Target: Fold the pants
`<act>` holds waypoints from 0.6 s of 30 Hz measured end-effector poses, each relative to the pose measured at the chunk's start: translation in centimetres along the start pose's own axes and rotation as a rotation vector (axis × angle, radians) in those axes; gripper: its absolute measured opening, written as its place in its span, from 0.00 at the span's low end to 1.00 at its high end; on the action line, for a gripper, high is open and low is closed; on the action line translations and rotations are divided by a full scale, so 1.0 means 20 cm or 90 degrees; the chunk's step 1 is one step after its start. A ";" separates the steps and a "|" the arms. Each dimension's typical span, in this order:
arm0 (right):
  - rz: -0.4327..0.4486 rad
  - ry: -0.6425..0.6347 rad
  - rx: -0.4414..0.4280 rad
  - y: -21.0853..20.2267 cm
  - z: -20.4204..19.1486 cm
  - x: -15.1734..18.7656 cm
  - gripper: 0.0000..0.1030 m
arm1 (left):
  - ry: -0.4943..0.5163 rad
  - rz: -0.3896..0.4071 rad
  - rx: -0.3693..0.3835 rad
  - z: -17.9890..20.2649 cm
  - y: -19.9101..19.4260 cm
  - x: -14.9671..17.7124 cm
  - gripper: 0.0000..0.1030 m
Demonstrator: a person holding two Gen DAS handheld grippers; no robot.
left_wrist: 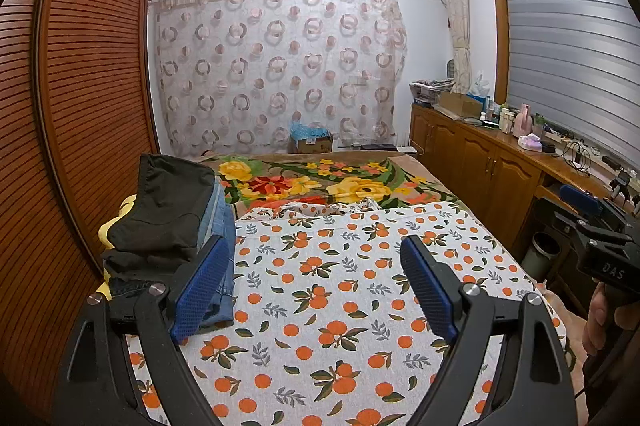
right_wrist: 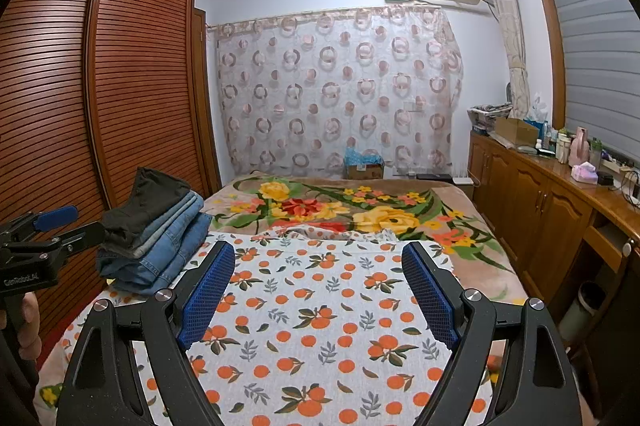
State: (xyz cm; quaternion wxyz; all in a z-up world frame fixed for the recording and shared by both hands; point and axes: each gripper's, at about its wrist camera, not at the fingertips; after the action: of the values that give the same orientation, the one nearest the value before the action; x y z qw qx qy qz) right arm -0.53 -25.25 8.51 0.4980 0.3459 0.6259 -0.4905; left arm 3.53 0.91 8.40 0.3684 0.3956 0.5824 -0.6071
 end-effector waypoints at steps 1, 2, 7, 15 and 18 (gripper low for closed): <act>0.000 0.000 -0.001 0.00 0.00 0.00 0.84 | 0.000 0.000 -0.001 0.00 0.00 0.00 0.85; 0.001 0.000 0.000 0.00 0.00 0.00 0.84 | -0.001 0.000 0.000 0.00 0.00 0.00 0.85; 0.000 0.000 0.000 0.00 0.00 0.00 0.84 | -0.001 -0.001 0.001 0.00 0.00 0.00 0.85; -0.001 -0.002 -0.003 0.01 0.00 0.00 0.84 | 0.000 0.000 0.000 0.00 0.00 0.00 0.85; -0.001 -0.003 -0.003 0.01 0.00 0.00 0.84 | 0.000 0.000 0.000 0.00 0.00 0.00 0.85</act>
State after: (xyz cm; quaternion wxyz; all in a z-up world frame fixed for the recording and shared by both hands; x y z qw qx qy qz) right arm -0.41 -25.19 8.52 0.5000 0.3433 0.6262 -0.4900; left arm 3.52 0.88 8.35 0.3683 0.3956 0.5823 -0.6073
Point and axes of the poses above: each gripper's, at about its wrist camera, not at the fingertips, and y roughly the way its jaws point, z to its right, x to its underside
